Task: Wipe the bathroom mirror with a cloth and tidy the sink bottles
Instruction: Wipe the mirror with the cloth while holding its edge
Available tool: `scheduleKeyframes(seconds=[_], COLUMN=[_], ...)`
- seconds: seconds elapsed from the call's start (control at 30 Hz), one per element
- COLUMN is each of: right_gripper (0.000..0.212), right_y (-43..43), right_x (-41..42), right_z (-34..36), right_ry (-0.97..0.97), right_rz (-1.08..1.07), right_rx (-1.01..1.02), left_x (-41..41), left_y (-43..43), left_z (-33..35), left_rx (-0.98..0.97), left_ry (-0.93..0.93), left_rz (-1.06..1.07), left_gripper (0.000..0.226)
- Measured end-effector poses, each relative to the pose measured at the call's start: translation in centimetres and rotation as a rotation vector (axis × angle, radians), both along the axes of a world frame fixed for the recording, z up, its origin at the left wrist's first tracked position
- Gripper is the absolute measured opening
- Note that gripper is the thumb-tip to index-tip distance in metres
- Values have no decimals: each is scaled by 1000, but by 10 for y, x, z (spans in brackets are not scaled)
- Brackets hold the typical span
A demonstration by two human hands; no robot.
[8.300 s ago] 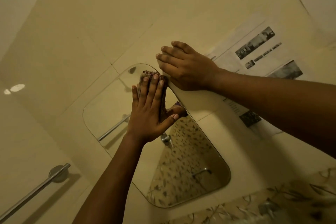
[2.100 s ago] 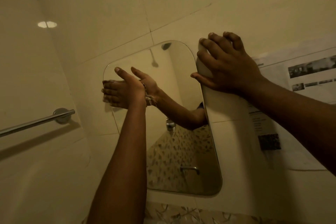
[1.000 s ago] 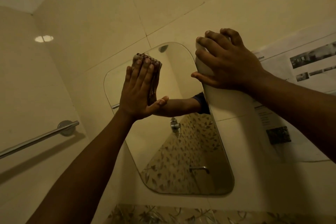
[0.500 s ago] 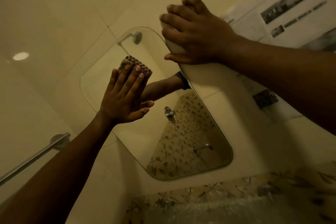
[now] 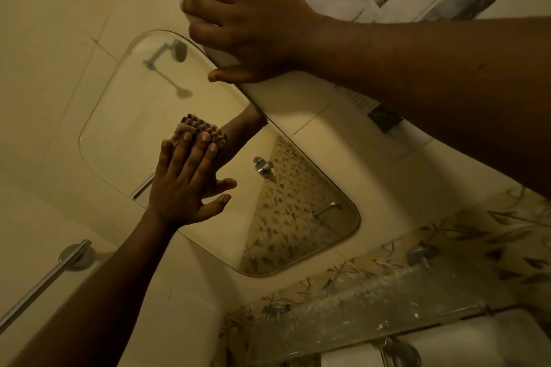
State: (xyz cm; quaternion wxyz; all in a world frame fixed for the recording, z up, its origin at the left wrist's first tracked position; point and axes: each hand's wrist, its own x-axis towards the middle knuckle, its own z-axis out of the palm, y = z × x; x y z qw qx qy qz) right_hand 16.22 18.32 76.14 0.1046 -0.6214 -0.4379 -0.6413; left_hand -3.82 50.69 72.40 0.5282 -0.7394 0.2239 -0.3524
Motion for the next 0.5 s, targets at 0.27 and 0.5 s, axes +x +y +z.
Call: scheduleKeyframes(seconds=[0.27, 0.5], right_gripper=[73, 74], right_y=[-1, -3], right_x=[-1, -1], right_z=[1, 2], right_ry=[-10, -10], right_rz=[3, 10], right_rx=[-5, 8], left_x=[-3, -4], left_y=[-7, -10], left_z=[-15, -31], left_rx=[16, 2], left_ry=[33, 41], left_rz=[12, 15], left_gripper=[104, 102])
